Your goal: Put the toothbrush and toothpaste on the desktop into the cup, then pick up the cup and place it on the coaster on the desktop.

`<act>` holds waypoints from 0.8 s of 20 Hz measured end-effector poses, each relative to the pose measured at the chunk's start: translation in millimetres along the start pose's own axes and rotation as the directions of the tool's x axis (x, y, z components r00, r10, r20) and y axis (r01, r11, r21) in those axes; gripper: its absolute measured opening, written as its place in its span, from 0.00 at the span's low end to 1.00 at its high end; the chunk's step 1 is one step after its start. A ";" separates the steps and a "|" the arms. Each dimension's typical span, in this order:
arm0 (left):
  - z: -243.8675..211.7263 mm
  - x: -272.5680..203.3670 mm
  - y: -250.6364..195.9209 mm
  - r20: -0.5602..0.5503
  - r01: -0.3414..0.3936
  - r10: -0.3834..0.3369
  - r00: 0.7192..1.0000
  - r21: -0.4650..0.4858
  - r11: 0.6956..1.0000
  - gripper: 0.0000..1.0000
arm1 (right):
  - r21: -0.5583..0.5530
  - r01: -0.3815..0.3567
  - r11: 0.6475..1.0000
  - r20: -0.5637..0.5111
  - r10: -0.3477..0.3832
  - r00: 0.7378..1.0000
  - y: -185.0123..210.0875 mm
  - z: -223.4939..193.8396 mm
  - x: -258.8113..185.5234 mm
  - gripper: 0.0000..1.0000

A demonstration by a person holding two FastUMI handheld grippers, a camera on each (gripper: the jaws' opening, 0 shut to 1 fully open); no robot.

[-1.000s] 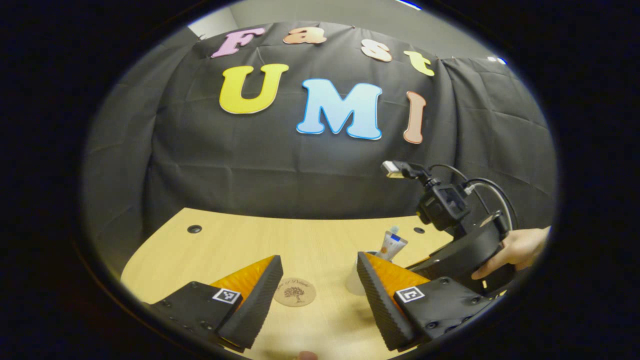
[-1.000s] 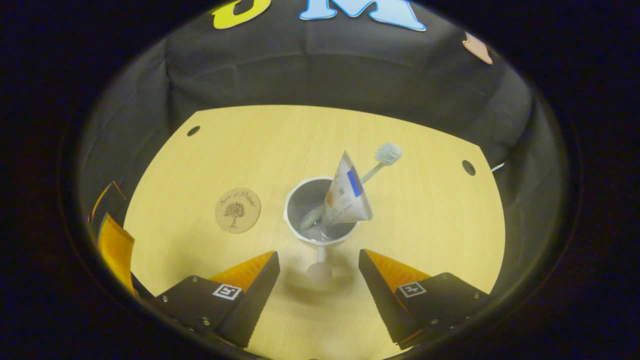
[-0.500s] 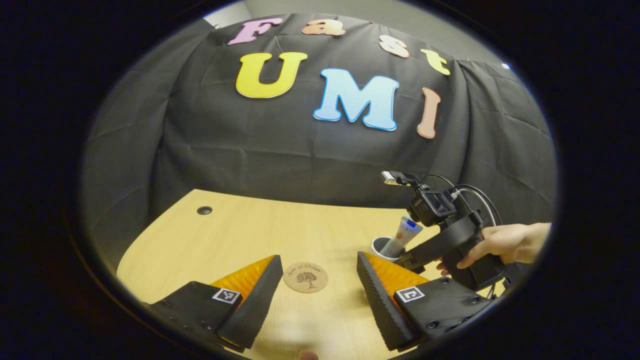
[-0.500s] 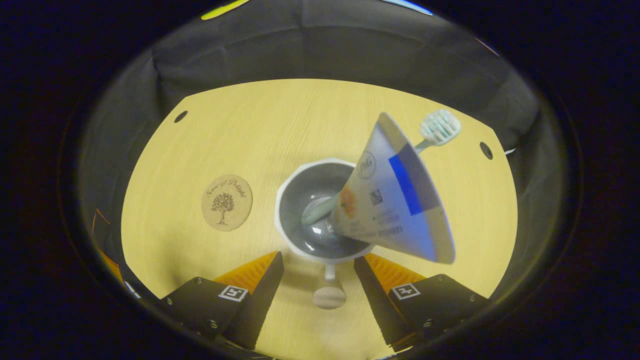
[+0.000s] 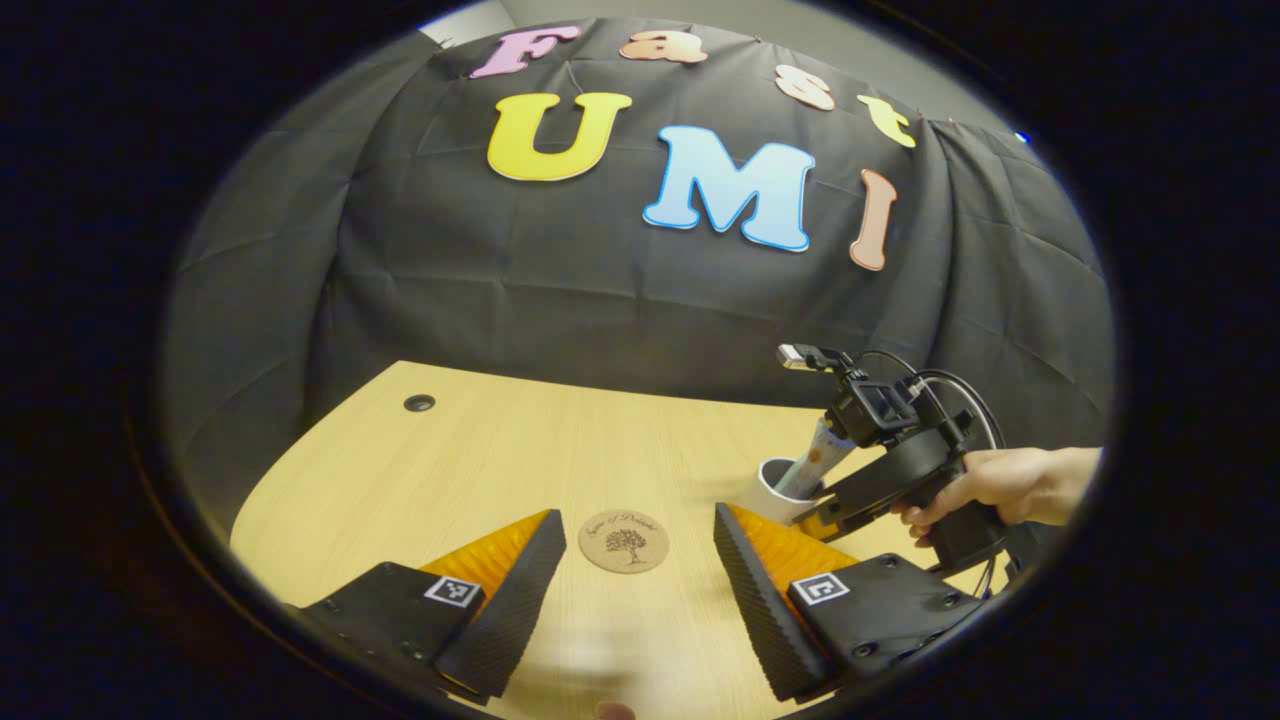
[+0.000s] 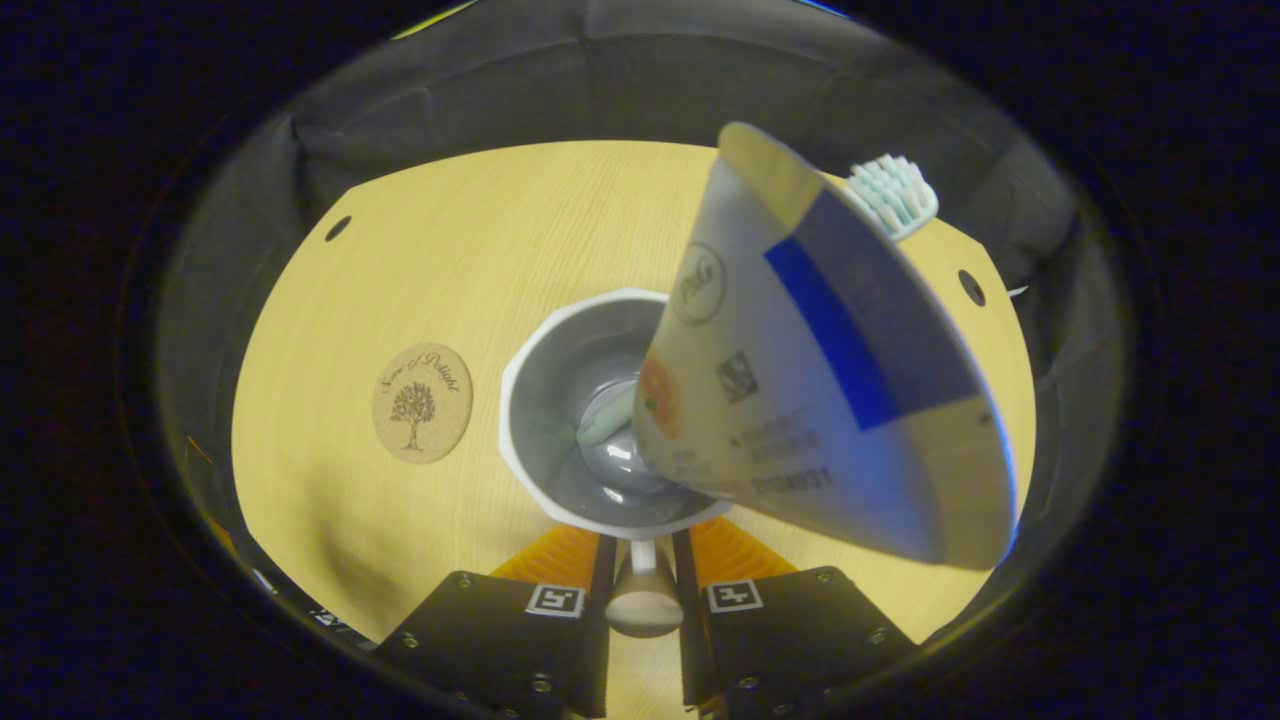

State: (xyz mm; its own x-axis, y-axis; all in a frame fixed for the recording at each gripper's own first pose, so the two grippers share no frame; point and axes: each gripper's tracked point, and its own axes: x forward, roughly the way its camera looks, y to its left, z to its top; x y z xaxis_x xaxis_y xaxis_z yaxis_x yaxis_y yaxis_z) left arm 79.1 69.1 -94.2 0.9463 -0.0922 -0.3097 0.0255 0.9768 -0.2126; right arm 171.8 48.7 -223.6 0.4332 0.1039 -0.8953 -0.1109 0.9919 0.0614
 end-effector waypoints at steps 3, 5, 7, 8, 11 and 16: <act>-4.8 -4.3 1.1 -0.008 -0.004 0.004 1.000 -0.005 1.000 0.94 | -0.011 -0.008 1.000 0.015 0.008 1.000 -0.1 0.1 -0.2 0.28; -7.0 -7.0 4.5 -0.010 -0.011 0.011 1.000 -0.007 1.000 0.94 | -0.017 -0.009 1.000 0.032 0.009 0.999 -0.4 -0.1 -0.4 0.26; -7.9 -8.7 8.3 -0.010 -0.016 0.016 1.000 -0.010 1.000 0.94 | -0.024 0.001 1.000 0.052 0.001 0.999 0.2 -0.3 -0.5 0.26; -8.3 -9.8 9.3 -0.010 -0.019 0.019 1.000 -0.012 1.000 0.97 | -0.034 0.004 0.999 0.052 -0.002 0.999 1.8 -2.0 -0.5 0.25; -9.8 -14.9 15.2 -0.011 -0.032 0.032 0.999 -0.015 0.999 0.97 | -0.064 0.003 0.998 0.080 0.002 0.997 12.1 0.4 -7.0 0.25; -12.0 -28.6 28.2 -0.007 -0.060 0.060 0.998 -0.027 0.998 0.99 | -0.110 -0.044 0.993 0.090 0.054 0.994 44.9 2.8 -20.9 0.25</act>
